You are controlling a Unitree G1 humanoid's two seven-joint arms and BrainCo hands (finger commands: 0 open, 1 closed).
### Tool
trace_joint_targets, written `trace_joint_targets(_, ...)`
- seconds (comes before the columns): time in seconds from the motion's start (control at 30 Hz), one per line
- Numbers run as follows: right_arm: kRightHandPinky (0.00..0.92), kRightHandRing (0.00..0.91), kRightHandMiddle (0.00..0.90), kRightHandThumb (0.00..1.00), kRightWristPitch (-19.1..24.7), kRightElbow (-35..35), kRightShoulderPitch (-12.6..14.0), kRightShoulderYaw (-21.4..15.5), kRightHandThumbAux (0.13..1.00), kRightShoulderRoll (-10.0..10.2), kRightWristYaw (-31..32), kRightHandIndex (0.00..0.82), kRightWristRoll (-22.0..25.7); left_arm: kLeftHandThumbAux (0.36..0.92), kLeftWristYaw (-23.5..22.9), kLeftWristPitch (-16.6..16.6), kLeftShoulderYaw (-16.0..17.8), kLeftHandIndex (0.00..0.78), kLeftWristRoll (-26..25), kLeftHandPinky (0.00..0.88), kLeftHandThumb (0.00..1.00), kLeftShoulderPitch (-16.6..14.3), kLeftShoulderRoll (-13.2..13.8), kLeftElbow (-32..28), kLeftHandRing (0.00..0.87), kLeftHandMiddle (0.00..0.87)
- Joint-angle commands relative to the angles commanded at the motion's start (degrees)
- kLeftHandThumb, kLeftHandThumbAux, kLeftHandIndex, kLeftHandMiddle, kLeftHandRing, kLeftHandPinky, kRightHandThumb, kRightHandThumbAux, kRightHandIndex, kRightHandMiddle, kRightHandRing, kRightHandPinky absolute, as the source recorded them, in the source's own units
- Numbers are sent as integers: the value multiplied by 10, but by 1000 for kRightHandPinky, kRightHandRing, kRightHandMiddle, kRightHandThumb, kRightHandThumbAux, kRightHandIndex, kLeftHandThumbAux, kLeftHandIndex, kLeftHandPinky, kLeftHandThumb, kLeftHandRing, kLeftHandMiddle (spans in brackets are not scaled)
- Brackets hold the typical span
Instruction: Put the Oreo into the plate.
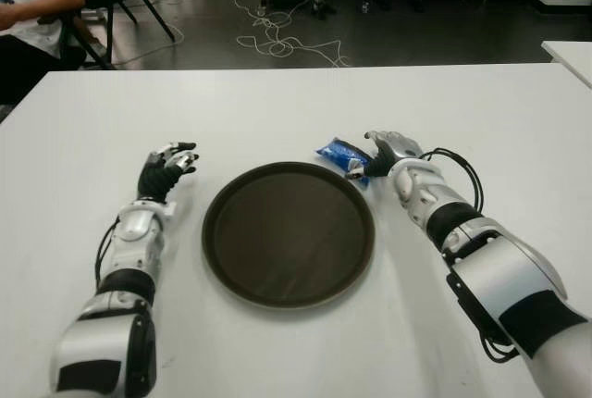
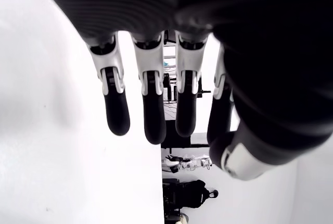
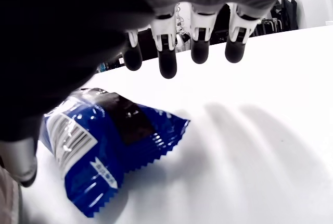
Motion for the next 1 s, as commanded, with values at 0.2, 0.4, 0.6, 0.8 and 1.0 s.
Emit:
trace_joint_targets(0.2, 0, 0, 0, 0, 3, 0, 0, -1, 500, -2, -2, 0, 3, 722, -1, -2, 1, 398, 0, 301, 672, -2, -2, 1, 280, 275)
trace_joint_targets(0.4, 4, 0, 0, 0, 1, 0, 3, -9, 499, -6, -7, 0, 10, 722, 3, 0, 2, 398, 0, 311, 674, -4, -6, 0, 285, 275)
trace_joint_targets(0.6, 23, 0, 0, 0, -7, 0, 8, -18, 517, -8, -11, 0, 15, 722, 7, 3, 2, 398, 1, 306, 672, -4, -8, -2, 285, 276)
trace_joint_targets(0.8, 53, 0, 0, 0, -16, 0, 12, -19, 561, -9, -8, 3, 15, 714, 6, 4, 1, 352, 1, 304, 599, -3, -9, -3, 287, 278)
trace_joint_targets(1.0, 64, 18, 1, 0, -20, 2, 13, -17, 592, -11, 0, 26, 12, 700, 6, 4, 1, 188, 2, 285, 314, -2, -10, -4, 277, 270)
